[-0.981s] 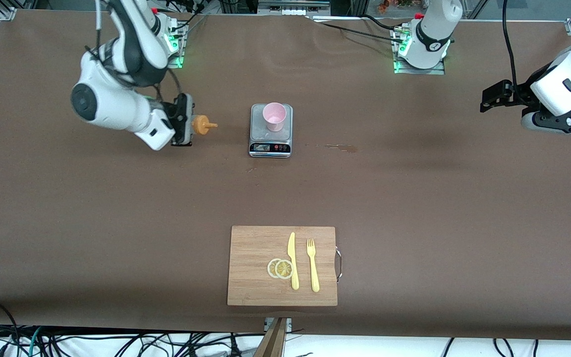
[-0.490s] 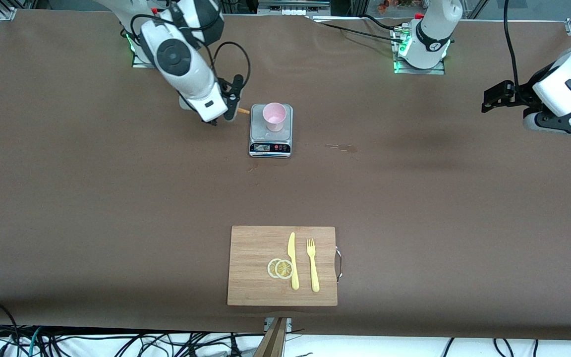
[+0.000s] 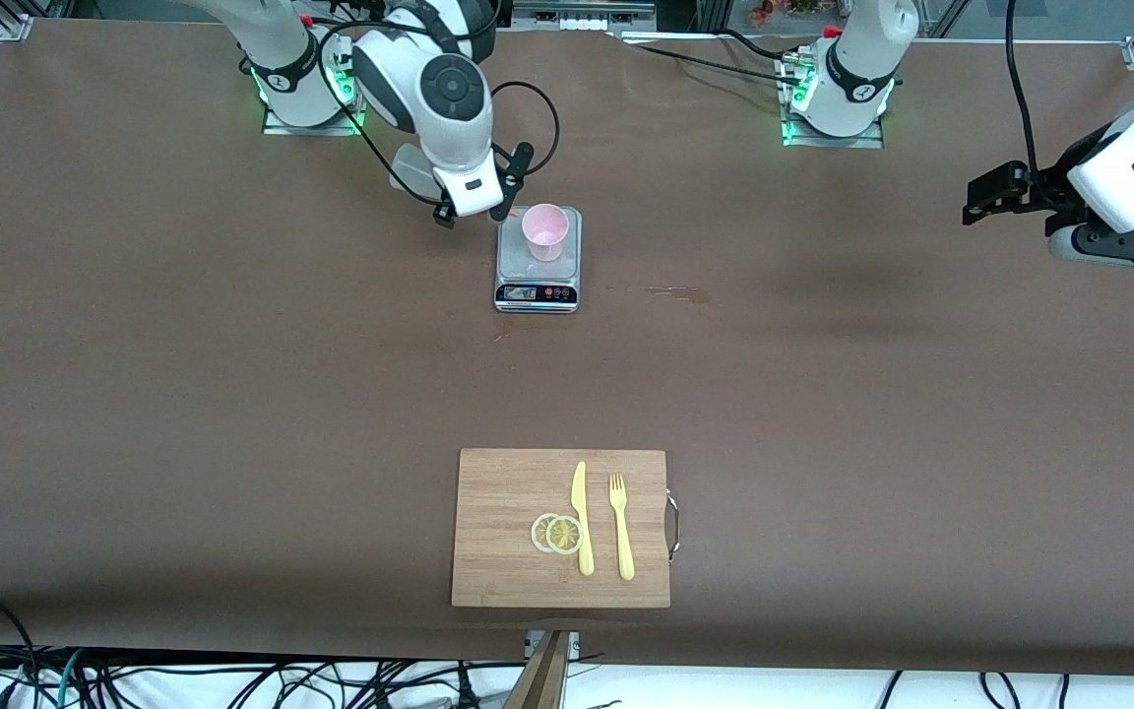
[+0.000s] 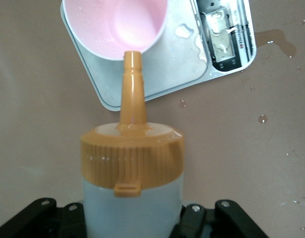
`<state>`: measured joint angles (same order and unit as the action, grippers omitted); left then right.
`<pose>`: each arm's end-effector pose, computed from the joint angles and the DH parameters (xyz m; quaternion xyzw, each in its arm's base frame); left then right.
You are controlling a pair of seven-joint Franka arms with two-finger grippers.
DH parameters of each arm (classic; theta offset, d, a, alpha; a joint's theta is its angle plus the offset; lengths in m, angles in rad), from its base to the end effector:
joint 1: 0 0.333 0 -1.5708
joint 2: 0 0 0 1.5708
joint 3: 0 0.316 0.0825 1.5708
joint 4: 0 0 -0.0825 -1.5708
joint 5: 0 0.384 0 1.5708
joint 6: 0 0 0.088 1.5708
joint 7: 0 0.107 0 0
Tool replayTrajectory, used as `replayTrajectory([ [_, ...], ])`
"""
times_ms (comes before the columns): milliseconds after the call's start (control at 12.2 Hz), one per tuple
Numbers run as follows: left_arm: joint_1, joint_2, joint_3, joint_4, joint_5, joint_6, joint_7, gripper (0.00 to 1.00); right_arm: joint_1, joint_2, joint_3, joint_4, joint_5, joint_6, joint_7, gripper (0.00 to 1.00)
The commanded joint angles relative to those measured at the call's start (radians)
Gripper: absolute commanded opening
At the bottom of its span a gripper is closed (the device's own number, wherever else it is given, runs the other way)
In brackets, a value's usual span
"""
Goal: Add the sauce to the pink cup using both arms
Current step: 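Tilt the bottle nozzle into the pink cup with the right gripper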
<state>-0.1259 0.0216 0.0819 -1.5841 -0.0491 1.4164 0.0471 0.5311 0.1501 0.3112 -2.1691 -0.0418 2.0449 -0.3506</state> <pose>0.5414 -0.0302 0.5947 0.9942 -0.0467 -0.0944 0.0238 0.3499 0.3878 0.3091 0.8124 0.5677 -0.1303 0.0267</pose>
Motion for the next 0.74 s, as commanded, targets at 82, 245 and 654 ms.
replayTrajectory([
  [82, 0.005, 0.009, -0.010, 0.021, 0.006, -0.010, 0.010, 1.00, 0.067, 0.092, 0.011, 0.138, -0.104, -0.138, 0.132, 0.00],
  [245, -0.003, 0.009, -0.011, 0.021, 0.005, -0.010, 0.007, 1.00, 0.098, 0.132, 0.011, 0.198, -0.134, -0.208, 0.165, 0.00],
  [654, -0.004, 0.009, -0.013, 0.021, 0.005, -0.010, 0.007, 1.00, 0.119, 0.157, 0.011, 0.241, -0.173, -0.276, 0.182, 0.00],
])
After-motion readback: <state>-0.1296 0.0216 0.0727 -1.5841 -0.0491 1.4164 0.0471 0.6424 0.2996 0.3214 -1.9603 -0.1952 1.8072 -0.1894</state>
